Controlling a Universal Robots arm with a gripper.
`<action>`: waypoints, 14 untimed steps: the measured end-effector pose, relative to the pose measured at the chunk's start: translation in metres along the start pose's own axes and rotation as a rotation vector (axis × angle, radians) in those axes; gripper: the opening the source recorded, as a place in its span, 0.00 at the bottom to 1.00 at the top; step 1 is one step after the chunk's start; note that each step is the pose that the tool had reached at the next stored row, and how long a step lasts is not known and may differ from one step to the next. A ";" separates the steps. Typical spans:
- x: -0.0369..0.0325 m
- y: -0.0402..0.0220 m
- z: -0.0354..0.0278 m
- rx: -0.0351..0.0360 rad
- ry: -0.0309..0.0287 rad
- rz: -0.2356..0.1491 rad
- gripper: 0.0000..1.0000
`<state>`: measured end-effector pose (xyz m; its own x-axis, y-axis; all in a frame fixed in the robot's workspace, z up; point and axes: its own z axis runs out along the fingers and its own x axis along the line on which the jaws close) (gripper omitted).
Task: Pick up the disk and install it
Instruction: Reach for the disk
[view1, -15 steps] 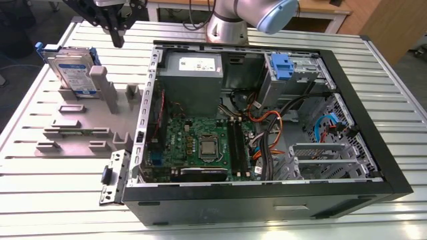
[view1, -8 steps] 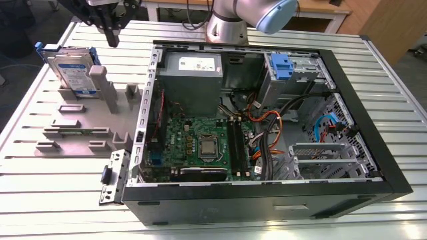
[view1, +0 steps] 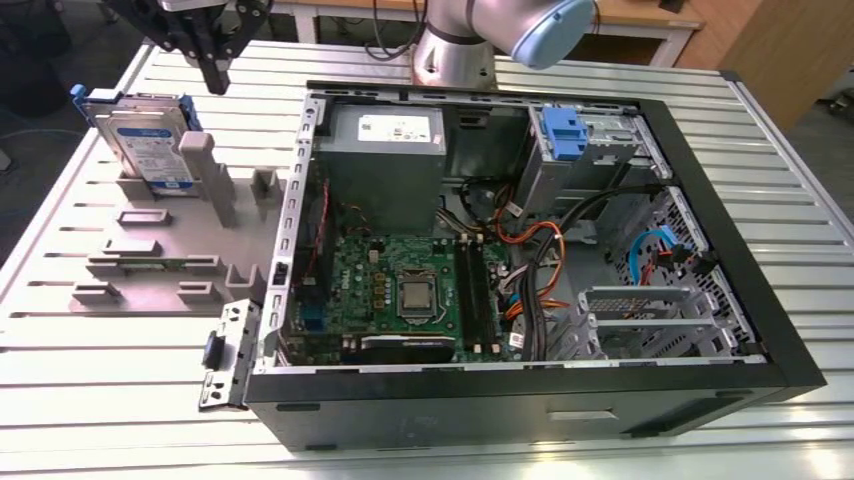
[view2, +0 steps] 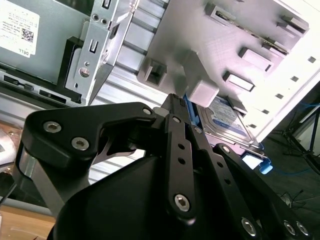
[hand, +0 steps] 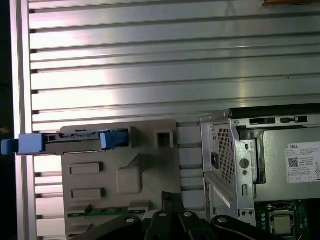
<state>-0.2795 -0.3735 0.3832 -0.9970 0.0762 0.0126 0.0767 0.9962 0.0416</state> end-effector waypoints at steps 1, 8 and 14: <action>0.0009 -0.0001 0.0000 0.0000 0.0001 0.000 0.11; 0.0061 -0.0004 0.0003 0.0000 0.0002 0.000 0.11; 0.0071 -0.0005 0.0004 0.0000 0.0002 0.000 0.11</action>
<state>-0.2866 -0.3734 0.3829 -0.9970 0.0763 0.0128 0.0768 0.9962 0.0416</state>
